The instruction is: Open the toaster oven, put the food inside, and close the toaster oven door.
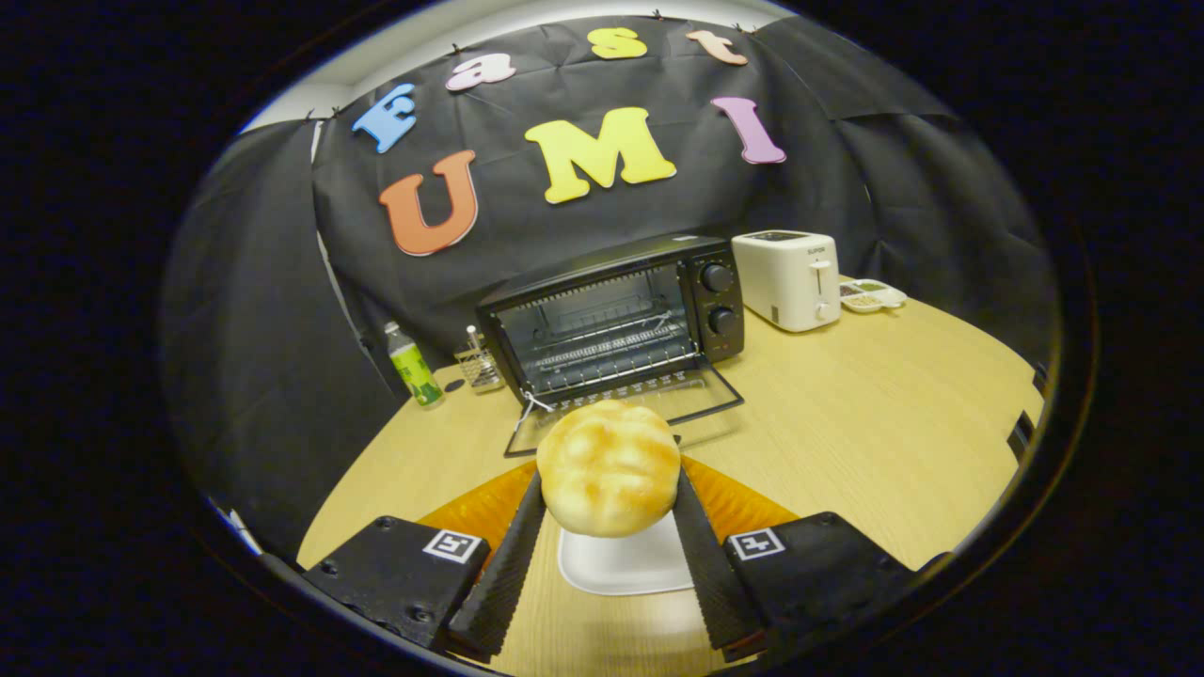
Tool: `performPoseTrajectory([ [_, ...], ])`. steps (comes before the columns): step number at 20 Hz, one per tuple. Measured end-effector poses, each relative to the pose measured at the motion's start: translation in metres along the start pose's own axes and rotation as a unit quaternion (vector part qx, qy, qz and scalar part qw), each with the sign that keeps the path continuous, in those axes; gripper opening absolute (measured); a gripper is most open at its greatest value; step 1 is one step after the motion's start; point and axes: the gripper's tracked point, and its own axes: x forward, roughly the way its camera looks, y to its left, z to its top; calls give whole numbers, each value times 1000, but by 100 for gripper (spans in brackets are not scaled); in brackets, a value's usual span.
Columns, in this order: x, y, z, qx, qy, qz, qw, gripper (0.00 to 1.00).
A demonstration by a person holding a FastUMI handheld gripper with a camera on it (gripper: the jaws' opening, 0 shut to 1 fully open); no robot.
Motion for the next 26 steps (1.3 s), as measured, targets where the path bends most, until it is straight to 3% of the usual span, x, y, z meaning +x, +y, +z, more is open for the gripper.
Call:
performPoseTrajectory([
  [7,24,16,29,-9,-21,45,999,81],
  [15,95,26,74,75,-14,84,994,81],
  [26,198,2,88,70,16,51,996,81],
])
